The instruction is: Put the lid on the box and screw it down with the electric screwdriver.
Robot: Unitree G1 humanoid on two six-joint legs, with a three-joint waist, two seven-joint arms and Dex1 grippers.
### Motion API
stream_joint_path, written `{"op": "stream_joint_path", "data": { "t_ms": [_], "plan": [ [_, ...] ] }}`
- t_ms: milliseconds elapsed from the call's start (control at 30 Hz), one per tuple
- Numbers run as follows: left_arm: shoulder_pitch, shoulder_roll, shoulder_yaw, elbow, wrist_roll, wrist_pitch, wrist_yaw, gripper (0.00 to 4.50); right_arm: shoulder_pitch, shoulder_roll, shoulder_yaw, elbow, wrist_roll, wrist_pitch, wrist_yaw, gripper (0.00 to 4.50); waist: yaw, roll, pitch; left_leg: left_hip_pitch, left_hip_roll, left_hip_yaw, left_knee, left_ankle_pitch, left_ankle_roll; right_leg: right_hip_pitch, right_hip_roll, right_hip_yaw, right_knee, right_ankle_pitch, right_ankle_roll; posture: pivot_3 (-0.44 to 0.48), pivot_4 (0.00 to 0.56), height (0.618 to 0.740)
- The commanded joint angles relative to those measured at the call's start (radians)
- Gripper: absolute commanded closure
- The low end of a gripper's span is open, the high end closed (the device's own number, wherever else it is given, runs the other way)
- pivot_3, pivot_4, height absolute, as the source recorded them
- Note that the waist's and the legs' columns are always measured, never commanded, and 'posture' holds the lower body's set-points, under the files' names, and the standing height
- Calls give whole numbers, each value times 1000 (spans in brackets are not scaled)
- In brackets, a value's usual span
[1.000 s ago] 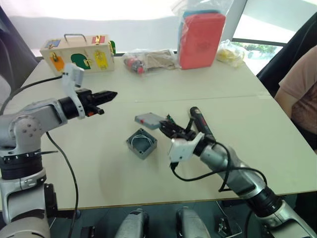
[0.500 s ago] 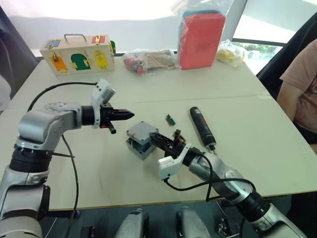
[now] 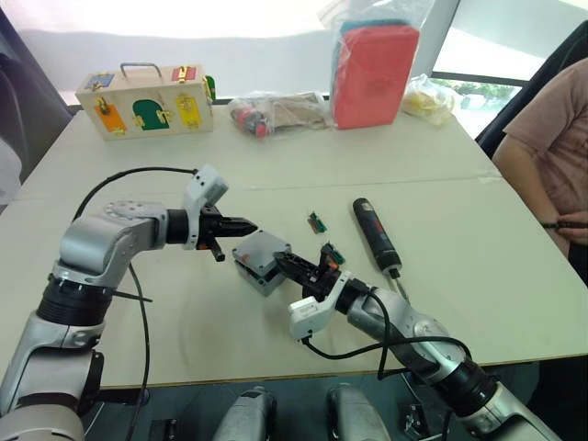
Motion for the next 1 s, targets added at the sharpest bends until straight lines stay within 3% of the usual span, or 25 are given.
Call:
{"op": "stream_joint_path", "data": {
  "t_ms": [33, 567, 1000],
  "plan": [
    [10, 8, 0, -50, 12, -21, -13, 4491, 37, 3, 22, -26, -15, -17, 21, 4368, 0, 0, 0, 0, 0, 0, 0, 0, 0, 0, 0, 0, 0, 0, 0, 0, 150, 740],
    [15, -35, -1, -63, 33, -38, 5, 4491, 37, 28, -26, -69, -42, -17, -58, 4368, -1, 0, 0, 1, 0, 0, 0, 0, 0, 2, 0, 0, 0, 0, 0, 0, 150, 740],
    [37, -16, -22, -92, 38, -34, -9, 4491, 62, 41, -20, -72, -44, -4, -19, 4368, -1, 0, 0, 1, 0, 0, 0, 0, 0, 2, 0, 0, 0, 0, 0, 0, 150, 740]
  ]
}}
